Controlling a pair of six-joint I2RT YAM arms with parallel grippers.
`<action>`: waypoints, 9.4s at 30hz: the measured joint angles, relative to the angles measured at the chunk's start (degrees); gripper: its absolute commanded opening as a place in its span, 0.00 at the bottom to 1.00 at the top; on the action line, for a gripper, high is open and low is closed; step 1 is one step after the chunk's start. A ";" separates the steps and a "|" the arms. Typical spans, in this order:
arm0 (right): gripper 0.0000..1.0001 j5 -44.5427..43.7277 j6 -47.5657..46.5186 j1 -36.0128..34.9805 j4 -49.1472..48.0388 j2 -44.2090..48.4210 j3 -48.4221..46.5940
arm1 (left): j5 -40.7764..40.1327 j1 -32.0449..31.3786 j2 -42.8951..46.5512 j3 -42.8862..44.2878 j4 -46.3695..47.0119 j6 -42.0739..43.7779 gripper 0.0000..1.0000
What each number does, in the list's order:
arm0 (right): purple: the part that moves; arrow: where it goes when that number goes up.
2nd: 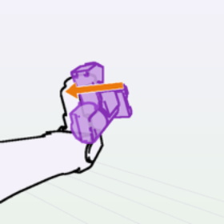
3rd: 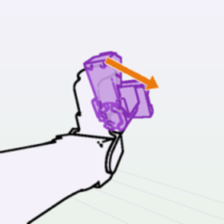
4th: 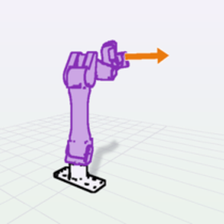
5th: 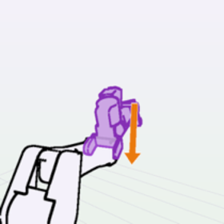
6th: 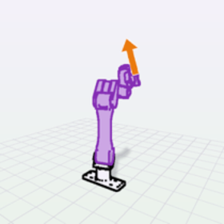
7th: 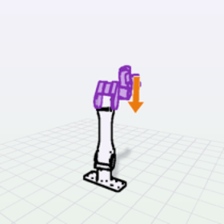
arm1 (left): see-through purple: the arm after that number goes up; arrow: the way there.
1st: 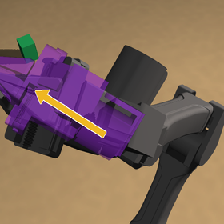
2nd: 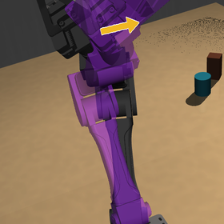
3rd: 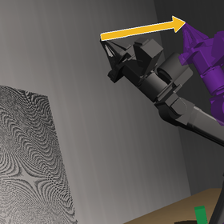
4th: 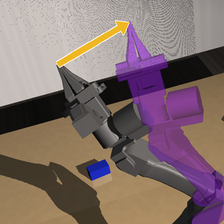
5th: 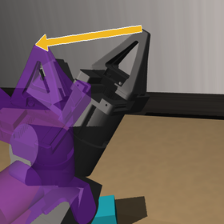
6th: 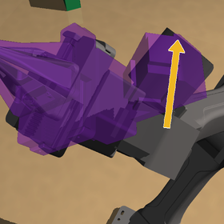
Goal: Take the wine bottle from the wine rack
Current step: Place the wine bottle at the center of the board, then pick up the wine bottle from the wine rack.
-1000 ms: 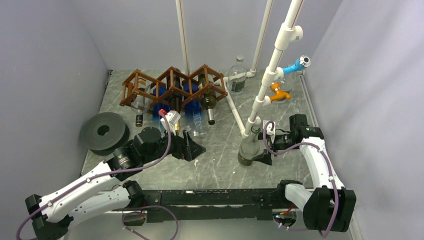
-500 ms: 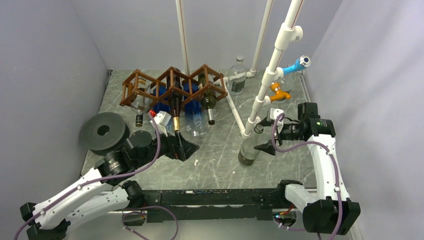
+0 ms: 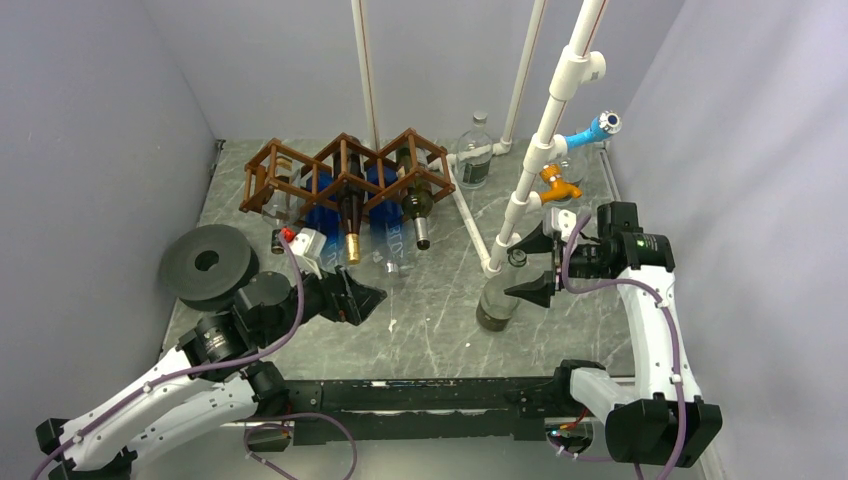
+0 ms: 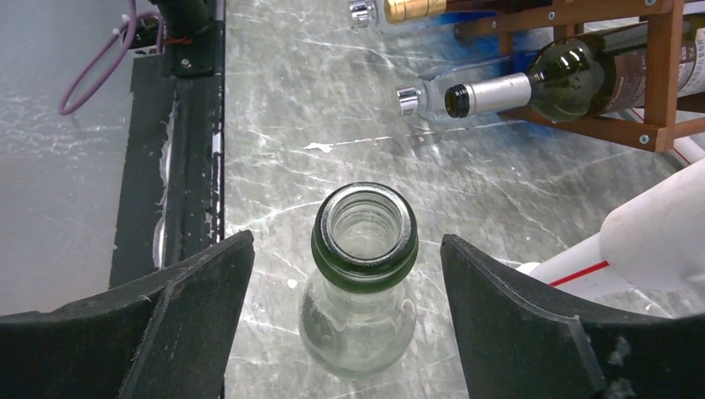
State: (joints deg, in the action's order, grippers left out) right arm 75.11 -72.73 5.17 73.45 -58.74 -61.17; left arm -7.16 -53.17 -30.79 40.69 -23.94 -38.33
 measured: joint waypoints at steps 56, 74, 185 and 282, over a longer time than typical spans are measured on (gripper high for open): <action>0.00 -6.82 -4.48 25.64 13.00 -1.29 -11.96 | -1.75 0.00 7.13 -2.43 -2.54 1.73 1.00; 0.00 -4.85 12.50 37.22 -8.17 -4.74 -10.40 | -2.54 0.00 11.06 -3.23 -3.76 3.19 0.99; 0.78 -37.33 64.43 20.90 -78.27 -43.98 -30.75 | -9.18 0.00 2.99 -1.18 -0.72 6.14 1.00; 0.97 -3.80 30.40 16.09 -20.35 8.68 14.38 | -8.41 0.00 0.42 4.07 -4.85 10.25 1.00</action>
State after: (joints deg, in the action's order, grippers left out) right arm 71.31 -42.33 21.26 53.10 -50.06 -46.78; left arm -15.57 -53.17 -30.37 44.75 -28.80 -28.08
